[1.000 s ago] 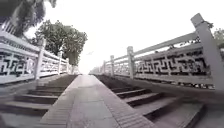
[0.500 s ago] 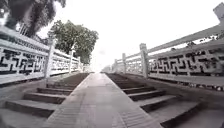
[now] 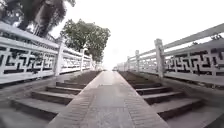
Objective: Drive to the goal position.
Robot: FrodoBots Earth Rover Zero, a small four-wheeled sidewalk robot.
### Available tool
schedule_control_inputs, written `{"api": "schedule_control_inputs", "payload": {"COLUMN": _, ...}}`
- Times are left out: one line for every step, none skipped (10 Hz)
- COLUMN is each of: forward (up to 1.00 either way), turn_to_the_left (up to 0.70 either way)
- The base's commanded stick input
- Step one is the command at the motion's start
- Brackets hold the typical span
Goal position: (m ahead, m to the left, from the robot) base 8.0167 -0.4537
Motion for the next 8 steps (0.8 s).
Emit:
{"api": "schedule_control_inputs", "payload": {"forward": 0.45, "turn_to_the_left": 0.00}}
{"api": "schedule_control_inputs", "payload": {"forward": 0.45, "turn_to_the_left": 0.00}}
{"api": "schedule_control_inputs", "payload": {"forward": 0.45, "turn_to_the_left": 0.00}}
{"api": "schedule_control_inputs", "payload": {"forward": 0.29, "turn_to_the_left": 0.00}}
{"api": "schedule_control_inputs", "payload": {"forward": 0.03, "turn_to_the_left": 0.00}}
{"api": "schedule_control_inputs", "payload": {"forward": 0.00, "turn_to_the_left": 0.00}}
{"api": "schedule_control_inputs", "payload": {"forward": 0.00, "turn_to_the_left": 0.00}}
{"api": "schedule_control_inputs", "payload": {"forward": 0.00, "turn_to_the_left": 0.00}}
